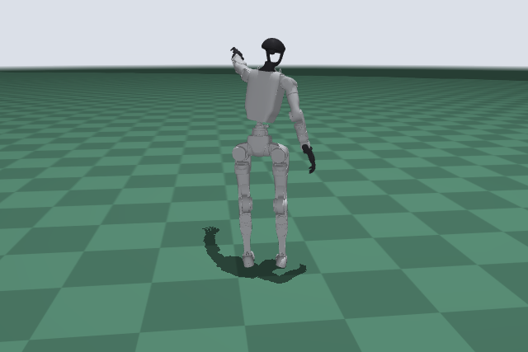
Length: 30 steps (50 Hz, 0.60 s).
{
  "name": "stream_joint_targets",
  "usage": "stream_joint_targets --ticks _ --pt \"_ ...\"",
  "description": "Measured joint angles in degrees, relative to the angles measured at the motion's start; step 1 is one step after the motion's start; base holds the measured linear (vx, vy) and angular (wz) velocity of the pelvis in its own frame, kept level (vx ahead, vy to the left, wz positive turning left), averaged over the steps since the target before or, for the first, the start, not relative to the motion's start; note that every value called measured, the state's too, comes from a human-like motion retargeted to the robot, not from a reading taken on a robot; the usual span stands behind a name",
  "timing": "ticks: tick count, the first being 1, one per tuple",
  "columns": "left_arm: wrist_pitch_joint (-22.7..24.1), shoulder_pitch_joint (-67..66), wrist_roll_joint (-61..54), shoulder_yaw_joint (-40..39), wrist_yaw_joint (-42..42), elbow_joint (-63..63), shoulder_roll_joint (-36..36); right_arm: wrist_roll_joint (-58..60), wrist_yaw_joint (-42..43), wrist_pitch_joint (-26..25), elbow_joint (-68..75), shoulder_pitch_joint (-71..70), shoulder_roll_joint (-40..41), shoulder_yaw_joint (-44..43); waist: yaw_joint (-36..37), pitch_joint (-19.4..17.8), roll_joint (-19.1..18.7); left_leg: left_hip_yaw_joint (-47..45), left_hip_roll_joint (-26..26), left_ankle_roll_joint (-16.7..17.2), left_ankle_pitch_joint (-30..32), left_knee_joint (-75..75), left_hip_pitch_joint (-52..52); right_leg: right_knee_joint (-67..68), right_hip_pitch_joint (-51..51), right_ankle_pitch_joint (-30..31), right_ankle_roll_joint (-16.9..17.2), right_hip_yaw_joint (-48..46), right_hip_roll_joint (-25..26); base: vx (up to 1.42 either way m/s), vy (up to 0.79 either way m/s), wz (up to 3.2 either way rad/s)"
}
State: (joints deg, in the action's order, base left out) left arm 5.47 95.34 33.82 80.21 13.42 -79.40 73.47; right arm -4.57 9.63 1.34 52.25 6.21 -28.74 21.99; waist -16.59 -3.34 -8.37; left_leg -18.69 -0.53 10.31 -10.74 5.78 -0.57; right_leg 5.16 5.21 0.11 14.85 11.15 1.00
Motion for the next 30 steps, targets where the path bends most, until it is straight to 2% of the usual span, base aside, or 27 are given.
stream_joint_targets --ticks 5,10,18,23,30 --pt "1.0 -2.5 3.8 0.0 2.3 -0.4 5.8 0.6 -0.2 0.4 1.2 4.9 0.2 -1.7 3.6 -0.6 -0.6 1.5 0.0 -0.3 0.0 0.1 0.4 0.6 -0.7 -0.5 0.2 -1.6 -0.1 0.04 0.00 0.31" --pt "-0.2 -4.9 8.7 0.0 5.8 -0.2 8.7 3.5 -1.2 0.7 1.4 7.7 0.2 -0.9 6.2 -1.0 -0.9 5.2 -0.1 -0.3 0.2 0.0 0.4 2.0 -1.2 -1.5 0.2 -5.4 -0.3 0.03 -0.02 0.70" --pt "-1.6 -3.4 10.0 0.0 7.0 -1.1 10.4 5.4 -0.9 1.2 -1.8 5.7 -1.0 0.6 9.0 -1.1 0.3 10.0 -0.8 -0.4 0.7 -1.3 -0.4 7.8 1.5 -4.7 0.0 -9.5 -1.2 -0.02 0.01 0.56" --pt "-1.9 -3.6 9.0 0.0 8.2 -0.6 10.8 3.5 0.9 1.9 -3.9 2.5 -2.2 0.3 9.4 -0.9 0.8 11.8 -0.4 0.0 1.3 -3.1 -0.5 10.2 4.1 -8.5 -1.7 -12.1 -1.1 0.00 -0.04 0.34" --pt "-1.8 -6.1 6.2 -0.4 8.4 1.5 10.9 0.8 3.3 2.4 -6.5 1.7 -1.2 -2.2 10.4 -0.7 3.6 12.4 -1.0 -0.6 -1.4 -0.5 0.8 7.5 1.2 -7.4 -1.8 -14.2 -2.1 0.10 -0.09 0.09"
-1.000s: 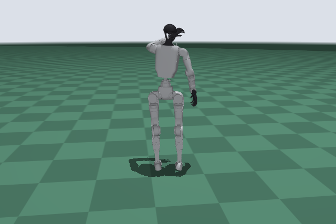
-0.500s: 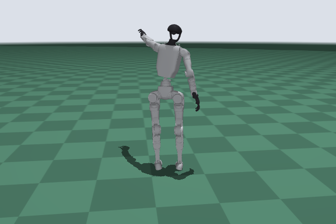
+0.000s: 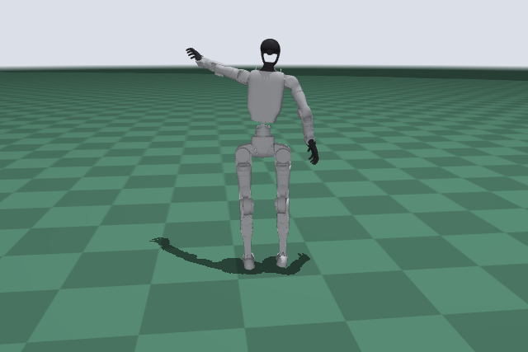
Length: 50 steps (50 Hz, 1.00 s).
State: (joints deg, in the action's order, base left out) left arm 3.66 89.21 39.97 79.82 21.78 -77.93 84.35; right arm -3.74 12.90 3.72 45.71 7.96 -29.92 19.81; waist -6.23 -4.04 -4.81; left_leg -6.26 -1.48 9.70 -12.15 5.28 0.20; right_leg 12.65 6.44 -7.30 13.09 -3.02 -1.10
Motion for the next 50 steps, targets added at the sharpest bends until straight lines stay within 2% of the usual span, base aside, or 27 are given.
stream_joint_targets --ticks 3,6,8,10,13,15,19,25,27,30,32,33,35,38,41,45,47,50 --pt "-0.3 -3.9 -0.9 -3.3 -0.2 1.0 0.2 0.9 0.5 -0.3 -0.9 1.3 0.8 -1.0 2.1 -0.6 1.8 -1.5 -0.2 -1.2 -1.4 8.0 -1.2 -0.5 -3.0 -0.8 1.2 0.9 -0.8 0.17 -0.12 -0.26" --pt "-0.9 -11.0 -4.6 -10.0 -0.6 2.1 0.0 2.3 -0.4 -1.4 -0.9 1.8 1.0 -0.9 4.4 -1.6 3.2 -2.9 -0.2 -2.8 -0.4 22.7 -6.5 -3.0 -6.7 -0.7 1.0 2.2 -2.1 0.18 -0.10 -0.27" --pt "-1.3 -16.2 -6.7 -15.1 -1.4 2.8 -0.1 3.8 -1.2 -2.1 -0.5 2.4 1.2 -0.5 6.1 -1.9 3.9 -2.8 0.1 -3.0 0.9 32.8 -11.1 -3.1 -8.3 -1.0 0.9 2.9 -2.7 0.21 -0.09 -0.28" --pt "-1.4 -21.6 -1.9 -18.0 0.1 2.6 0.3 5.6 -1.6 -1.8 0.1 2.9 1.2 0.0 7.8 -2.2 4.4 -2.1 0.1 -2.6 1.3 40.4 -15.3 -2.7 -9.5 -1.4 1.2 3.6 -3.1 0.23 -0.08 -0.32" --pt "-1.2 -28.2 -2.9 -24.5 -1.0 2.2 -0.2 7.6 -2.1 -2.3 1.1 4.1 2.5 -0.1 11.1 -2.2 5.7 -3.2 1.2 -2.7 0.2 44.0 -19.8 -0.5 -10.2 -2.5 1.9 4.6 -3.7 0.26 -0.05 -0.33" --pt "-1.1 -32.7 -5.6 -29.3 -1.5 1.9 -0.8 8.1 -2.3 -2.8 1.8 4.5 3.6 -0.3 12.8 -2.5 6.2 -4.5 2.8 -3.3 -0.3 42.3 -21.3 -1.5 -12.3 -2.5 1.9 4.9 -3.9 0.29 -0.03 -0.16" --pt "-1.6 -46.7 -12.8 -46.1 -2.6 1.6 -3.7 8.7 -2.4 -3.3 2.9 4.5 4.9 -1.6 16.8 -3.3 5.4 -6.8 6.5 -2.3 1.0 31.4 -22.1 -1.7 -15.2 -3.0 1.9 6.2 -2.7 0.31 -0.02 -0.40" --pt "-1.5 -70.0 -21.9 -71.9 -3.4 2.0 -11.0 11.6 -1.8 -2.8 2.8 4.3 4.1 -2.1 19.6 -4.4 3.4 -5.0 8.1 3.0 13.2 5.0 -19.0 -3.3 -21.2 -4.0 1.9 7.7 -2.2 0.38 0.10 -0.30" --pt "-1.4 -76.8 -24.8 -79.5 -2.3 1.7 -14.1 12.9 -1.1 -2.5 3.6 3.1 4.2 -2.6 19.8 -4.6 2.7 -5.3 9.6 4.5 15.3 -1.4 -18.3 -3.4 -22.8 -4.4 1.9 8.3 -1.7 0.42 0.14 -0.37" --pt "-2.0 -83.8 -33.0 -87.4 2.2 2.1 -19.6 13.0 0.5 -2.8 4.9 -1.2 3.5 -3.2 20.1 -5.9 2.9 -6.7 11.0 5.3 16.8 -10.3 -16.6 -1.9 -23.4 -5.3 1.9 8.9 -1.4 0.42 0.13 -0.34" --pt "-0.9 -90.1 -33.9 -93.2 4.0 1.7 -23.6 14.6 0.7 -2.1 5.3 -1.0 3.9 -5.6 19.9 -4.9 2.3 -9.8 12.8 5.0 13.7 -9.1 -16.6 -2.5 -25.0 -5.0 1.9 9.9 -1.6 0.50 0.24 -0.43" --pt "-1.1 -91.8 -36.5 -94.8 5.9 2.1 -25.7 13.7 1.4 -2.5 5.9 -3.0 3.6 -5.8 20.0 -5.6 2.8 -10.2 12.7 5.2 14.8 -10.0 -16.0 -1.3 -24.6 -5.0 1.9 10.2 -1.8 0.50 0.25 -0.45" --pt "-0.2 -97.1 -36.2 -98.4 7.1 1.6 -29.9 13.9 2.2 -2.2 6.3 -2.3 4.1 -8.3 19.8 -4.2 2.5 -12.3 13.4 4.4 14.8 -7.9 -15.9 -1.1 -25.6 -4.0 1.9 11.3 -2.6 0.56 0.37 -0.39" --pt "-0.1 -101.5 -36.8 -100.0 8.9 1.4 -35.7 12.1 4.4 -2.9 7.0 -2.2 4.4 -10.4 19.7 -3.6 3.4 -12.3 12.2 4.2 18.0 -5.8 -15.0 2.6 -25.2 -1.3 1.9 12.6 -4.3 0.57 0.42 -0.16" --pt "-0.5 -102.9 -37.4 -99.7 10.2 1.9 -40.9 10.6 6.0 -3.7 8.0 -1.9 4.7 -11.4 19.0 -3.7 4.1 -11.5 10.0 3.3 18.2 -3.8 -13.4 10.8 -23.2 4.3 1.2 12.1 -5.4 0.57 0.43 0.28" --pt "-1.3 -103.3 -38.8 -97.8 11.9 5.0 -47.2 10.0 5.3 -4.3 8.2 -1.3 5.1 -10.9 18.0 -4.2 4.1 -9.6 7.9 2.1 15.5 -2.3 -10.4 28.2 -15.5 14.0 -2.1 8.1 -5.5 0.51 0.35 0.48" --pt "-1.6 -103.1 -38.8 -95.8 11.8 7.0 -50.0 10.2 3.8 -4.1 7.7 -1.3 5.2 -9.8 17.6 -3.9 4.1 -8.8 7.1 1.6 14.5 -2.6 -9.3 37.9 -9.1 13.1 -5.3 4.8 -6.6 0.41 0.29 0.40" --pt "-2.1 -102.6 -37.4 -91.8 8.9 9.4 -53.8 10.8 1.2 -3.7 6.6 -2.0 5.4 -8.3 16.3 -3.5 4.0 -7.6 6.2 1.1 13.6 -3.4 -8.3 47.4 -0.3 5.0 -10.1 0.0 -8.0 0.34 0.23 0.41"
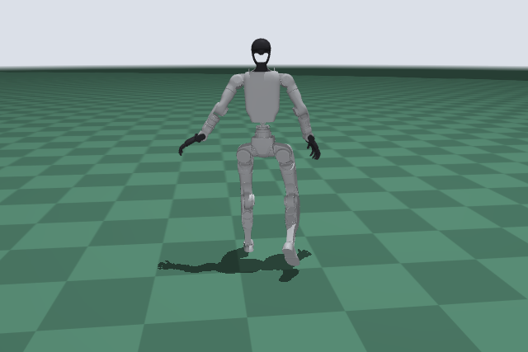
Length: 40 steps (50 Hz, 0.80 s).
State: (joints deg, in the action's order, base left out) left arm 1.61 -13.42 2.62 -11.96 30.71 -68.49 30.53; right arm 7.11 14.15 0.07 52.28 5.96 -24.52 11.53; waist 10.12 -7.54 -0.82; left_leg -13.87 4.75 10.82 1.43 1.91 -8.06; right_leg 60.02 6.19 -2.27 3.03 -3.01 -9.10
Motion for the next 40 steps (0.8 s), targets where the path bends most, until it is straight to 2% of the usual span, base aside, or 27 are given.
stream_joint_targets --ticks 2,5,10,14,15,20,22,26,40 --pt "0.0 0.4 1.8 3.0 -4.4 1.0 -2.2 0.2 -1.6 0.3 -1.0 -0.4 0.3 0.8 -1.2 0.3 -0.2 1.0 -0.4 0.0 -0.6 -0.2 0.3 0.1 4.2 -4.7 -1.1 -2.6 0.5 0.29 0.17 0.48" --pt "-0.2 1.4 4.1 7.2 -12.6 1.7 -5.5 0.1 -4.2 0.5 -2.8 -0.7 0.8 2.0 -3.8 0.8 -1.0 3.2 -0.6 0.5 -1.3 0.2 0.1 -8.0 7.8 -8.4 -1.6 -6.5 2.8 0.24 0.13 0.63" --pt "1.2 3.0 2.4 11.6 -21.6 2.8 -10.4 1.7 -6.0 0.3 -4.9 -0.1 2.2 4.1 -7.5 -0.2 -0.4 6.3 -3.3 1.3 -3.0 0.0 2.6 -35.9 5.0 -6.8 3.3 -7.3 6.4 0.25 0.06 0.73" --pt "2.0 4.4 2.2 13.8 -22.2 4.4 -13.3 4.1 -6.1 -0.4 -4.9 0.2 3.5 4.7 -9.2 -1.5 0.9 8.8 -6.5 0.8 -4.5 0.1 5.1 -48.2 1.2 0.3 7.4 -1.6 7.1 0.24 0.03 0.69" --pt "2.1 4.6 2.4 14.3 -22.0 5.0 -13.9 4.5 -6.0 -0.5 -4.7 0.4 3.7 4.7 -9.1 -1.5 1.0 9.2 -6.9 0.5 -4.9 0.1 5.5 -49.2 0.6 1.6 7.7 -0.9 7.0 0.22 0.02 0.35" --pt "2.4 4.8 0.9 16.0 -20.8 8.6 -15.8 3.3 -4.8 -0.8 -3.1 2.2 4.6 3.7 -7.2 -0.5 0.3 10.3 -7.8 -0.2 -6.7 0.7 7.1 -50.5 -2.7 0.6 8.2 -3.0 5.8 0.21 0.01 0.19" --pt "3.3 4.7 -4.6 18.5 -20.4 10.1 -15.6 1.5 -3.5 2.2 -1.4 2.5 4.4 3.8 -6.3 0.0 0.3 10.7 -8.3 -0.9 -7.5 0.4 8.2 -51.9 -4.5 0.2 9.1 -3.3 5.5 0.18 0.01 0.15" --pt "3.3 5.7 -7.3 20.3 -20.1 10.2 -16.4 -0.3 -2.8 2.3 2.1 2.2 4.7 3.4 -5.2 1.1 -0.3 11.2 -8.6 -1.2 -8.4 0.5 9.2 -54.4 -6.8 0.2 9.9 -3.8 5.3 0.15 0.00 0.09" --pt "3.0 11.2 -4.6 27.2 -21.5 7.3 -15.8 -1.7 -1.8 2.6 1.7 -0.4 6.2 3.4 -6.3 3.8 -0.3 12.1 -8.6 -1.0 -10.5 0.9 10.9 -56.2 -9.8 -1.2 10.7 -4.4 5.5 0.09 -0.01 0.03"
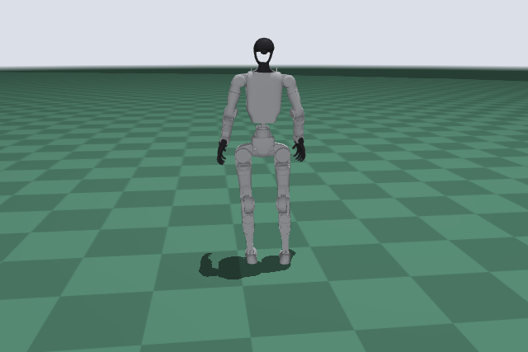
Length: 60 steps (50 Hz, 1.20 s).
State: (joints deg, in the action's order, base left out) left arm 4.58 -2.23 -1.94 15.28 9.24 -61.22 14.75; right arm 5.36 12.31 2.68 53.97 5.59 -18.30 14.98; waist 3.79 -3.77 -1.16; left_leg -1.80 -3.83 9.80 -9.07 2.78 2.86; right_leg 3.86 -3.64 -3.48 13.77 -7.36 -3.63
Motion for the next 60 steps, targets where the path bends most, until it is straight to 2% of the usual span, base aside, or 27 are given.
stream_joint_targets --ticks 7,13,21,23,32,43,46,48,60 --pt "-0.1 4.9 0.4 2.2 0.6 -3.6 -1.3 1.3 -1.0 -0.1 0.8 -0.9 1.4 2.2 0.2 0.3 0.8 0.4 -0.3 -0.6 -0.8 0.9 0.5 -0.1 -1.2 -0.6 0.6 -0.4 -0.2 0.05 -0.01 0.04" --pt "-0.3 6.7 0.3 3.3 0.2 -0.8 -2.1 2.3 -2.4 -0.7 2.3 -1.1 1.9 3.7 1.0 0.1 1.3 0.8 -0.2 -0.9 -1.5 1.8 0.7 1.1 -1.4 -1.4 0.2 -0.5 -0.2 0.00 0.00 0.00" --pt "-0.3 5.3 -2.6 4.5 -0.6 4.1 -1.9 1.4 -3.1 -1.0 1.3 -0.9 1.9 3.8 0.0 -0.4 1.2 0.8 1.1 -0.2 -1.7 1.1 1.2 9.9 3.3 -4.4 -1.4 0.3 0.6 0.00 0.00 0.00" --pt "-0.1 5.0 -3.8 4.8 -0.5 3.7 -1.7 0.8 -3.6 -1.0 1.1 -1.0 2.0 3.7 -0.3 -0.3 1.5 0.4 1.1 -0.4 -2.0 0.9 1.2 12.9 5.2 -6.0 -0.8 1.0 0.5 0.00 0.00 0.00" --pt "0.2 3.0 -5.2 3.9 -0.2 2.4 -2.1 0.9 -2.2 -0.7 1.7 -0.2 0.9 3.4 -1.1 -0.8 0.4 -1.3 0.7 -0.3 -2.2 1.5 1.9 5.6 1.3 -3.3 -1.8 2.6 0.7 0.02 -0.01 -0.10" --pt "2.1 -1.6 -5.5 3.9 -1.5 23.6 3.4 0.2 -2.7 -1.4 2.7 2.2 1.4 0.3 -1.0 -1.0 0.3 -1.2 0.8 -0.5 -3.0 1.9 1.8 6.7 1.6 -4.0 0.2 1.9 0.7 0.01 -0.01 0.00" --pt "2.6 -2.1 -6.1 3.3 -1.9 28.9 4.4 0.3 -2.1 -1.5 2.9 3.0 1.6 0.3 -1.0 -1.2 0.5 -0.4 0.7 -0.5 -2.8 1.8 2.0 3.5 -0.3 -3.1 -0.5 1.7 0.8 0.03 -0.01 0.14" --pt "2.7 -2.2 -6.2 2.8 -1.7 31.7 5.1 0.3 -2.8 -1.7 3.2 3.3 1.9 0.1 -0.3 -1.2 0.8 -0.6 0.8 -0.6 -2.9 1.8 2.0 5.3 0.6 -3.4 0.2 1.4 0.7 0.05 -0.04 0.01" --pt "3.0 -5.0 -7.5 1.3 -0.1 44.7 6.6 0.4 -1.4 -1.7 0.0 2.4 0.9 0.0 0.6 -1.5 1.3 -0.2 1.3 -0.2 -2.8 1.0 2.5 4.7 0.2 -2.8 -1.0 1.4 1.3 0.00 0.00 0.01"
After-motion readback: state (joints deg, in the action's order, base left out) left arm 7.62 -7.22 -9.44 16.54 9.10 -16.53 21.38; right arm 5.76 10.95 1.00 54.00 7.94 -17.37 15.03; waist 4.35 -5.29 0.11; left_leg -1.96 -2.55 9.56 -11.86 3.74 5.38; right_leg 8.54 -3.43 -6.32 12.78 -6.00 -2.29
